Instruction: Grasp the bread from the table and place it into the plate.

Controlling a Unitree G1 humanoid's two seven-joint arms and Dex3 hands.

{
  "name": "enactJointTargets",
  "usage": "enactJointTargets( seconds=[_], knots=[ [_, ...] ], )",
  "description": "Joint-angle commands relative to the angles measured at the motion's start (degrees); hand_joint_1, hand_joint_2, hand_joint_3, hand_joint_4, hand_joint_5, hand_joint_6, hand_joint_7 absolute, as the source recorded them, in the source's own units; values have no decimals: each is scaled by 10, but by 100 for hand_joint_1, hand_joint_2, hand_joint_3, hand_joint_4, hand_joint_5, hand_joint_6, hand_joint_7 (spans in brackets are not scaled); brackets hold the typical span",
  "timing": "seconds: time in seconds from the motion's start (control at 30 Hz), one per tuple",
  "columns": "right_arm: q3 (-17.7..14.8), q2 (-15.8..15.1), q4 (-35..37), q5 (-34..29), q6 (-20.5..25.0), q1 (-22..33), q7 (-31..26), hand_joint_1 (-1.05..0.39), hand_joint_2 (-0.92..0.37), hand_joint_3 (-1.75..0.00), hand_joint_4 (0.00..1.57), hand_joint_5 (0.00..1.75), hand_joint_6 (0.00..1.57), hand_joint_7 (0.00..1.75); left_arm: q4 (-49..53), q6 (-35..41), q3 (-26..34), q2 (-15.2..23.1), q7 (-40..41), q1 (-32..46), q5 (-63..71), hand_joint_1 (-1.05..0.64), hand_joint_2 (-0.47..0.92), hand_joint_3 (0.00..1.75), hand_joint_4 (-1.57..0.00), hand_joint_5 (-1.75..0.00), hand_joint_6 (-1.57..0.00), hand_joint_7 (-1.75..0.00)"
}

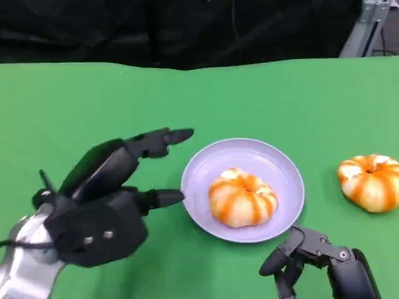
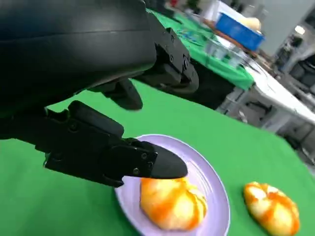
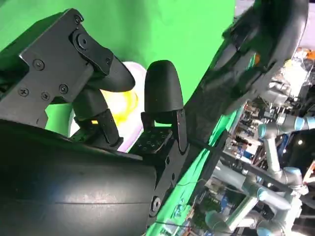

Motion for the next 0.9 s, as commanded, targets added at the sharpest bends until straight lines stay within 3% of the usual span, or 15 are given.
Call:
enactJointTargets(
  seconds=[0.03,0.1,0.13,0.23,0.4,0.63,0.9],
  knots=[
    [-5,-4,4,4,-7,1,-5,-1,-28,-134,86,157,87,127,-53,11,43,-18,-7,70,-80,-23,92,21,-54,-101,-69,-46],
    [-5,-6,7,9,-8,-1,-3,0,-27,-136,86,156,87,127,-77,10,58,-27,-1,113,-103,-12,87,35,-60,-115,-67,-80],
    [-5,-6,8,9,-9,-1,-3,1,-27,-136,86,156,87,127,-88,11,62,-34,1,133,-113,-6,73,64,-64,-121,-69,-91],
    [-7,-9,12,6,-15,-3,-5,0,-26,-136,86,155,87,127,-105,6,68,-48,9,175,-120,4,56,104,-74,-131,-78,-104],
    [-10,-11,11,8,-13,-4,-3,-2,-27,-136,86,155,87,127,-117,7,84,-55,-3,227,-147,4,51,123,-79,-146,-79,-121],
    [-18,-17,10,11,-14,-4,0,-4,-28,-133,86,156,87,126,-82,-58,88,-73,-3,252,-170,-2,41,141,-84,-170,-81,-152],
    [-25,-20,5,19,-17,3,9,-4,-30,-132,84,158,86,127,-67,-98,85,-105,3,268,-158,-8,37,145,-83,-175,-78,-158]
  ],
)
